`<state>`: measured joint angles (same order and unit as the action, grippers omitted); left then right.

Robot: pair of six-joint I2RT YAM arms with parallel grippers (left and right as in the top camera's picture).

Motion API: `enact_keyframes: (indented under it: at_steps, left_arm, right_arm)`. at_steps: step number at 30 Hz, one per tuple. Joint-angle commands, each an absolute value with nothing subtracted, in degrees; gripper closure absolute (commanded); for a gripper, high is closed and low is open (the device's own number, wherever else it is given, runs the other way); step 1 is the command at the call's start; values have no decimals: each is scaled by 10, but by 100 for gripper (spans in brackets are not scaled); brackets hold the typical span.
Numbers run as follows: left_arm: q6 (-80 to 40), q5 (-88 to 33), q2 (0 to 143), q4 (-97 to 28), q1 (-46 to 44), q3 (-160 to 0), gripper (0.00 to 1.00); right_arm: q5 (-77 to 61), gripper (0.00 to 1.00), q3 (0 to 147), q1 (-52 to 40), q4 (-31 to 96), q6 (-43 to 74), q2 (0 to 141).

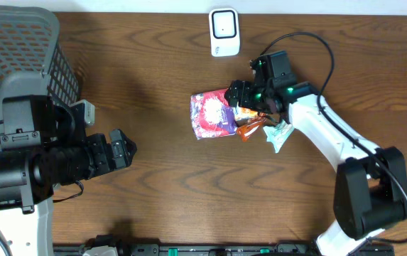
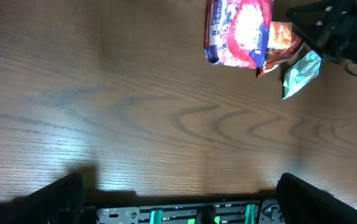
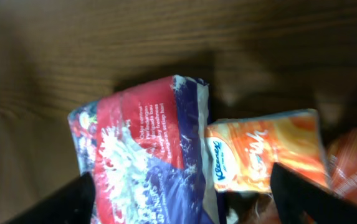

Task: Scan the item barcode
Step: 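Lift the pink pouch and hold it up to the scanner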

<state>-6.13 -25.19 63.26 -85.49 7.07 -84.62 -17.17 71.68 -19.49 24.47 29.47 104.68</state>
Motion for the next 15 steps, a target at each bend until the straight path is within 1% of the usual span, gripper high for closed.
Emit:
enact_keyframes:
  at_steps: [1, 3, 7, 10, 11, 12, 15]
  left_arm:
    - [-58, -255, 633, -857, 73, -845, 2]
    - [-58, -255, 633, -857, 73, -845, 2]
    - [-58, -255, 633, -857, 73, -845, 2]
    - [-58, -255, 633, -857, 73, -845, 2]
    - [-58, -255, 633, -857, 73, -845, 2]
    - [-58, -255, 633, -857, 73, -845, 2]
    - [-58, -255, 633, -857, 73, -845, 2]
  right_arm:
    - [-225, 25, 724, -207, 228, 272, 1074]
    - [-252, 23, 724, -215, 214, 250, 1091]
    - [-237, 23, 724, -226, 215, 250, 1114]
    - [-230, 25, 724, -227, 214, 250, 1133]
    - [-230, 28, 724, -227, 214, 250, 1138]
    - [-232, 33, 724, -227, 214, 250, 1145]
    - [-241, 54, 724, -229, 211, 250, 1153]
